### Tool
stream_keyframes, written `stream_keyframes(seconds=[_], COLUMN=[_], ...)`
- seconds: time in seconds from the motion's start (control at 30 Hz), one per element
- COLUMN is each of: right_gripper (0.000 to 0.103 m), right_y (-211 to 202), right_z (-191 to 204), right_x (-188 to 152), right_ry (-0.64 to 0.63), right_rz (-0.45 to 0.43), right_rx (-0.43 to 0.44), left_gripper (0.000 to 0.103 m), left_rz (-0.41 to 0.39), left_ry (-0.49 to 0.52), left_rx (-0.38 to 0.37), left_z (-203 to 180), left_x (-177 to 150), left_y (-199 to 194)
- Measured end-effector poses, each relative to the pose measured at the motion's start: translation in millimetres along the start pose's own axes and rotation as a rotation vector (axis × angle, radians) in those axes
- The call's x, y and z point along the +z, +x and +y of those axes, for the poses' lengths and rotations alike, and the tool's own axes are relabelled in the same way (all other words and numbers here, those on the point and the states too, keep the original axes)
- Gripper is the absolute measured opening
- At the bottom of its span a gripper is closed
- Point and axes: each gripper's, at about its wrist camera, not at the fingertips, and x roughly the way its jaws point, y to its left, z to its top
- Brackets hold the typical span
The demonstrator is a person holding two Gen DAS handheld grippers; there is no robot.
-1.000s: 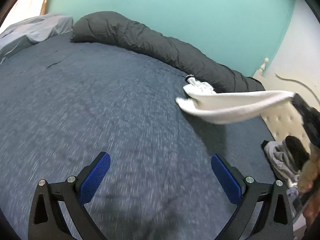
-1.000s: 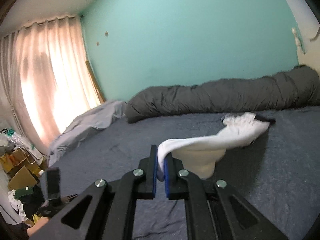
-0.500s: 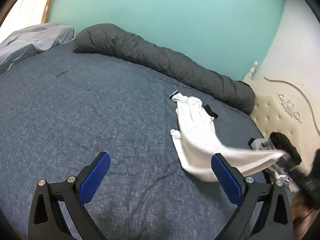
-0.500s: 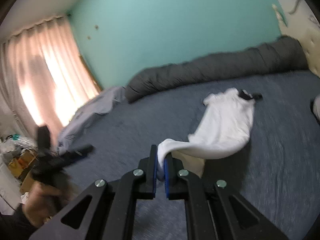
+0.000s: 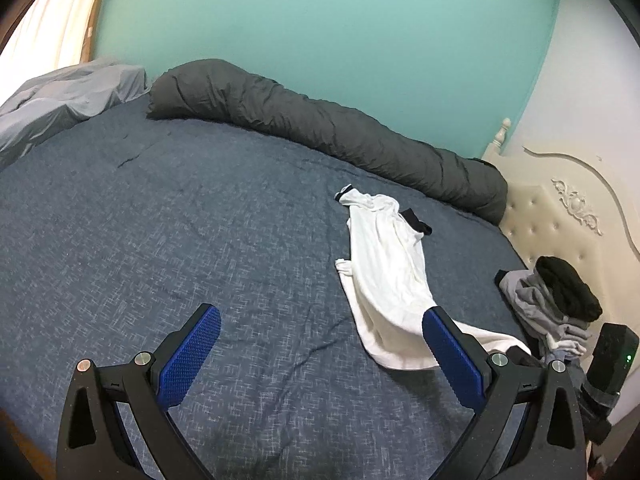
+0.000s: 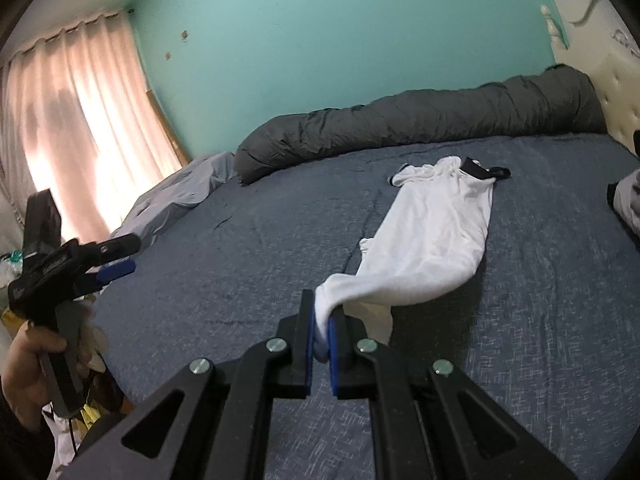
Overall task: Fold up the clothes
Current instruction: 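Pull the white shirt off the duvet and lay it flat with the right tool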
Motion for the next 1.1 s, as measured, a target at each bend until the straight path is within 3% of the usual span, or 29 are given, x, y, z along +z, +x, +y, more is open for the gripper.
stream_keyframes(seconds=[0.17,0.4,0.5,0.57,0.67,0.77,0.87,1.0,1.1], right_gripper=[0.005,0.005,0.009,0.01,0.018,0.037,0.039,0.055,0.06], right_y=[-23.8,-70.3,-67.4,-59.3,-69.0,-79.7,-79.6,-71.0,-48.3], right_z=[18.9,54.4,58.0,44.2,18.7,0.8,-7.9,-23.5,-42.6], right_x=[-6.5,-10.2,-12.3,-13.6,-10.5,-6.1,-0.9,5.2,3.9], right_ry=[-0.05,-0.182,-0.228,-0.186,-0.073,-0.016,-0.013,0.046,0.12], right_rz=[-0.012,-0.023,0.056,0.114,0.071,0.033,0.026,0.009,0.021], right_rx=[0.044,0.184,0.069,-0.025,-0.03,-0.039,-0.06,-0.092,-0.103], left_gripper=[0.103,0.103,0.103,0.103,0.103,0.103,0.103,0.103,0.103], left_rz=[0.0,0.002,0.006,0.009,0.014,0.026,0.048,0.08,0.101], left_ry=[0.013,0.018,0.022,0.024,0.041,0.046,0.032,0.036,0.045], left_rx=[-0.003,-0.007,-0.009,-0.01,-0.008,0.012,0.027,0.041,0.048], left_z=[-5.6,-9.4,-11.0,-12.0,-14.1,-10.8,-5.3,-3.7,-3.8], left_x=[-2.4,-3.1,-4.0,-4.5,-7.3,-10.7,-11.9,-16.2,-17.9], left_y=[-10.7,-18.8,-20.6,-21.8,-22.7,-19.9,-14.3,-2.6,11.3])
